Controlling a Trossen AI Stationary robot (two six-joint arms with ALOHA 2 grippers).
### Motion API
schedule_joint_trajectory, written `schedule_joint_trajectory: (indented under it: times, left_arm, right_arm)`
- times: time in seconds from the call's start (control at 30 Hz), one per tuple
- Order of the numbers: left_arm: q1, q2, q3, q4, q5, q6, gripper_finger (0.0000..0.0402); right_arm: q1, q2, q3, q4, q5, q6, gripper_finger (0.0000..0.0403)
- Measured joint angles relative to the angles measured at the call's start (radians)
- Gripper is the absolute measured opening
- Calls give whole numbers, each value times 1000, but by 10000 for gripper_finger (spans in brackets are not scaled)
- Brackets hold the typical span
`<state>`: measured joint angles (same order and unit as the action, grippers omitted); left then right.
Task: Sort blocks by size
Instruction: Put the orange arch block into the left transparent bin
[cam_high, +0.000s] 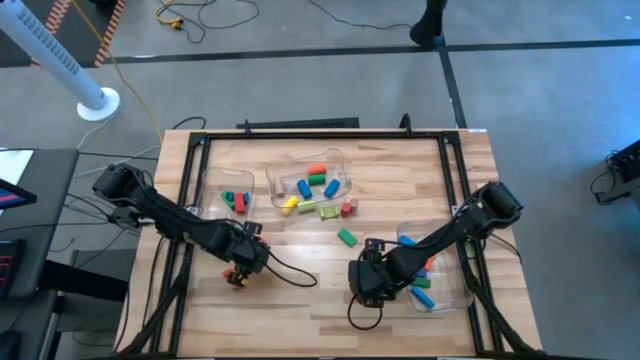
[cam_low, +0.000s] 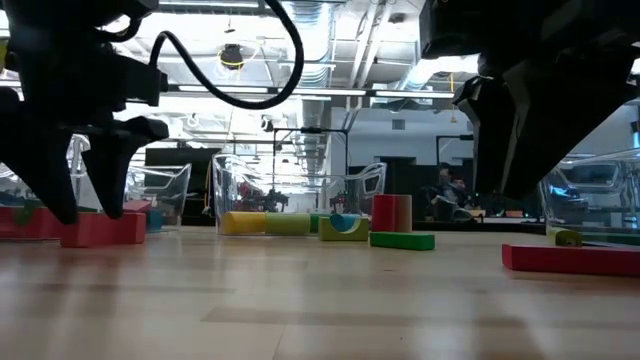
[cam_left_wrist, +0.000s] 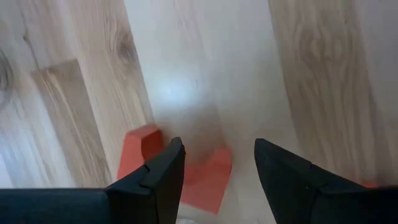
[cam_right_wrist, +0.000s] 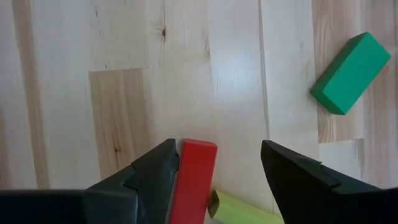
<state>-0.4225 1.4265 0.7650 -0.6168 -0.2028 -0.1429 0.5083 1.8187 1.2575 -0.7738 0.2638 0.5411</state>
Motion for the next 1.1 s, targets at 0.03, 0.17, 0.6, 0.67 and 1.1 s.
schedule_joint_trajectory:
  times: [0.03, 0.17, 0.6, 0.67, 1.1]
  left_arm:
    - [0, 0, 0, 5, 0, 1, 183]
    - [0, 0, 0, 4, 1, 4, 161]
    - [-1, 0, 0, -31, 19, 57, 128]
    - [-1, 0, 0, -31, 20, 70, 128]
    - [-1, 186, 49, -68, 5, 173, 116]
  right_arm:
    - [0, 0, 0, 0, 0, 0, 265]
    - [0, 0, 0, 1, 0, 0, 265]
    - [0, 0, 0, 21, 0, 0, 265]
    - [0, 0, 0, 24, 0, 0, 265]
    - [2, 0, -1, 34, 5, 0, 265]
